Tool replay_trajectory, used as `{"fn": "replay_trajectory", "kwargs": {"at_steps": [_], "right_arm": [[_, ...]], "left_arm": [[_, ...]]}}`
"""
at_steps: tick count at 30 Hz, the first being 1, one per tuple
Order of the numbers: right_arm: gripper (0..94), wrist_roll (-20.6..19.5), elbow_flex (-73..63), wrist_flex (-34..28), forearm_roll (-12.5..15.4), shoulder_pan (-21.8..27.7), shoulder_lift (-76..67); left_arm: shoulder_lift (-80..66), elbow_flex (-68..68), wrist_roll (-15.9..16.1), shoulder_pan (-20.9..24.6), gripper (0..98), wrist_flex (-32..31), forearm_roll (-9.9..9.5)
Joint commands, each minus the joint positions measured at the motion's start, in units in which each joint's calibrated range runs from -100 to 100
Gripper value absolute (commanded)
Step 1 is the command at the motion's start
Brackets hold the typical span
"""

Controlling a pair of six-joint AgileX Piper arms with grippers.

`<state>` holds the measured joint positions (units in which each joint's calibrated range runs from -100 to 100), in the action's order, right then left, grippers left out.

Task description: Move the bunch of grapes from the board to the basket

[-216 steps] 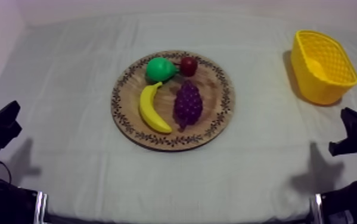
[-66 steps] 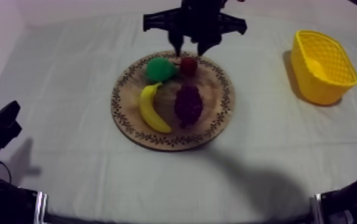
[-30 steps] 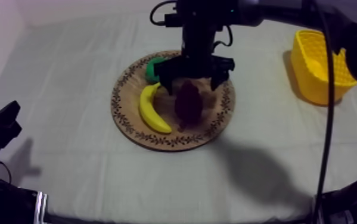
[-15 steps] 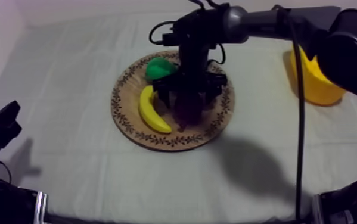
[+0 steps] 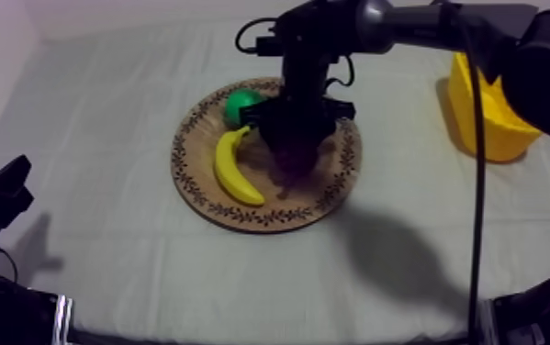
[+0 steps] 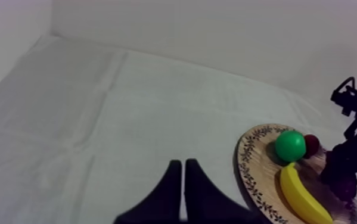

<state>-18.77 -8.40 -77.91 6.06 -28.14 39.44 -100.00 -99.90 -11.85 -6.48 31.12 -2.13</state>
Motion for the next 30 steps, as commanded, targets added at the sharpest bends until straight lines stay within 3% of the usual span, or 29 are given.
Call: {"fn": "replay_trajectory", "kwargs": {"at_steps": [1,13,30], "right_arm": [[34.1,0.2,0.45,-0.07,-0.2,0.24,-1.94],[35.0,3.12,4.56,-1.9,-3.73,3.87,-16.81],[35.1,13.47,6.64,-1.42,-8.28,14.02,-31.61]], "left_arm": [[0.0,0.01,0.0,0.01,0.1,0.0,0.0],[0.0,0.01,0.0,0.01,0.1,0.0,0.0],[0.0,0.01,0.0,0.01,0.1,0.0,0.0]]}}
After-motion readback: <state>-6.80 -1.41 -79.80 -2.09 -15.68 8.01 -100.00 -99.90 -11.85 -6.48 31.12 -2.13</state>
